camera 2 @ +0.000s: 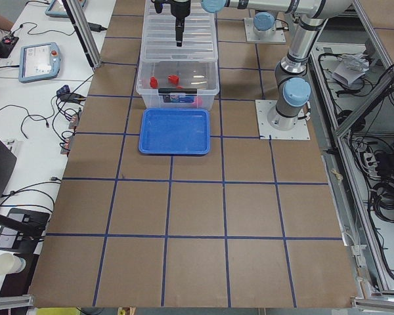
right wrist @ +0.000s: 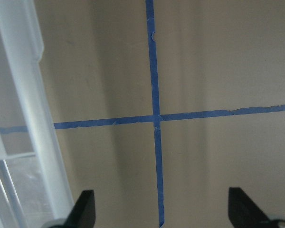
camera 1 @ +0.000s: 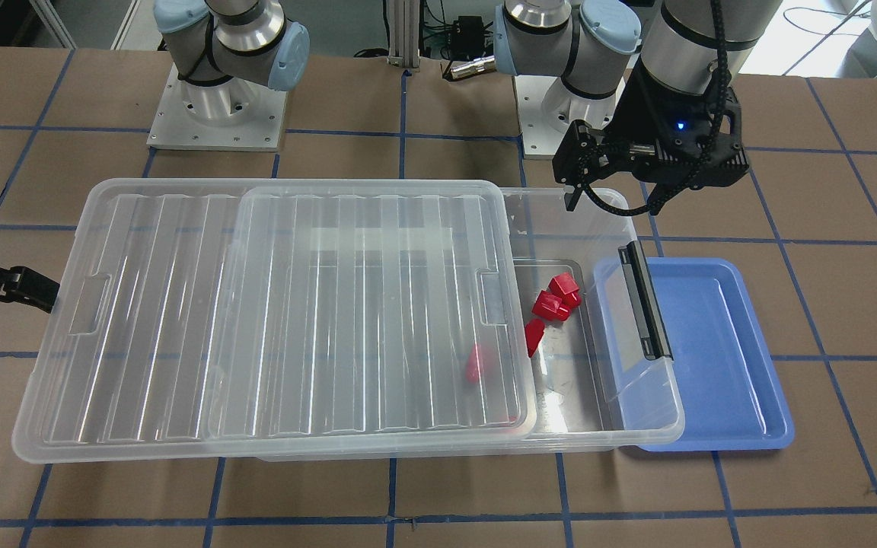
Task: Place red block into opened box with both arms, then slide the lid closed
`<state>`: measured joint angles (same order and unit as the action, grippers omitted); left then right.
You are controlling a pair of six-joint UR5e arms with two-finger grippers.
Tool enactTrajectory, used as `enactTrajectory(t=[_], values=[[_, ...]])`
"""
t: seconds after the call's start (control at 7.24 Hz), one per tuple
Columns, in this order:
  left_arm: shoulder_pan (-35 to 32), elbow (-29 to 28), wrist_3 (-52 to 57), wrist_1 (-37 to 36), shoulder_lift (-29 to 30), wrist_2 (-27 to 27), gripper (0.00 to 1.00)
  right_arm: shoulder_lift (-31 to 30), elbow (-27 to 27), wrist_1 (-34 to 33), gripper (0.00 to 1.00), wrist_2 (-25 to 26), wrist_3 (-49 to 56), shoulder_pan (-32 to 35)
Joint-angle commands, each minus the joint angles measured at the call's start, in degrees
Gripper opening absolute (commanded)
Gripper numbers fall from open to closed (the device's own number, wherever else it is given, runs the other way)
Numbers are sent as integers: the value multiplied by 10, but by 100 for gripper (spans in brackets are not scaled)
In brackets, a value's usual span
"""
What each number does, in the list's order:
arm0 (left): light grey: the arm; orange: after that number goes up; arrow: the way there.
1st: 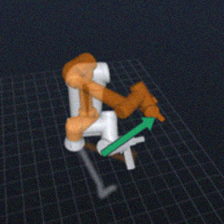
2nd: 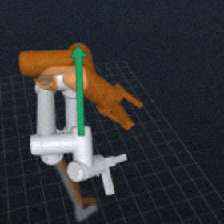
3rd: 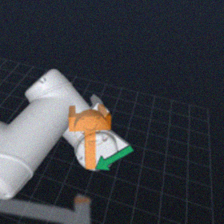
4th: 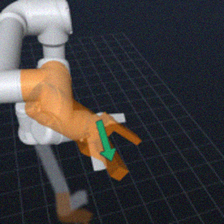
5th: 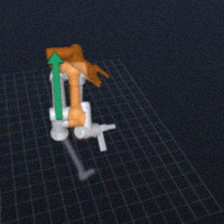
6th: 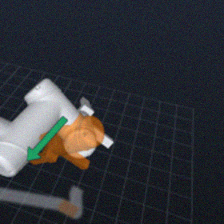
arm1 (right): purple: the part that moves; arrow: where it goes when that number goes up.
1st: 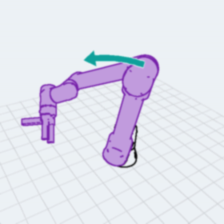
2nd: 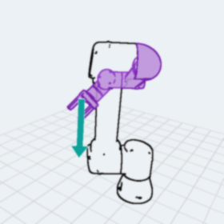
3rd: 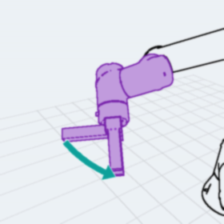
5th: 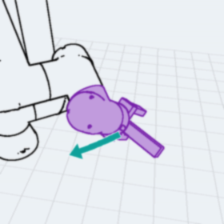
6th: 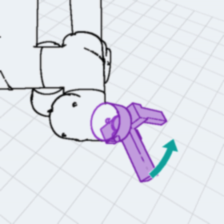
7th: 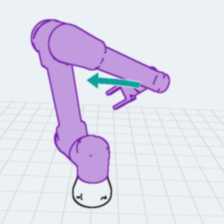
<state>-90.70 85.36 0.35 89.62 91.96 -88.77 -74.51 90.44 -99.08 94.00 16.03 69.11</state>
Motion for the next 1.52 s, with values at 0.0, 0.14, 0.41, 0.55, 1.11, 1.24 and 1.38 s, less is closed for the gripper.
enactTrajectory(t=[0.0, 0.14, 0.41, 0.55, 1.11, 1.24, 1.38], values=[[0, 2, -1, 0, -2, 0, 100, 1, 0, 1, 100, -2, -24, 15], [0, 3, -3, -1, -2, 0, 100, 1, 0, 1, 100, -2, -40, 27], [0, 3, -4, -1, -2, 0, 100, 1, 0, 1, 100, -2, -70, 47], [0, 3, -4, -1, -3, 0, 100, 1, 2, 4, 100, -2, -83, 54], [0, 5, -2, -1, -3, 0, 100, 0, 7, 3, 100, -18, -137, 83], [0, 3, 0, -1, -4, 0, 100, 0, 7, 2, 100, -18, -149, 90], [0, 2, 0, -1, -4, 0, 100, 0, 7, 2, 100, -18, -157, 96]])
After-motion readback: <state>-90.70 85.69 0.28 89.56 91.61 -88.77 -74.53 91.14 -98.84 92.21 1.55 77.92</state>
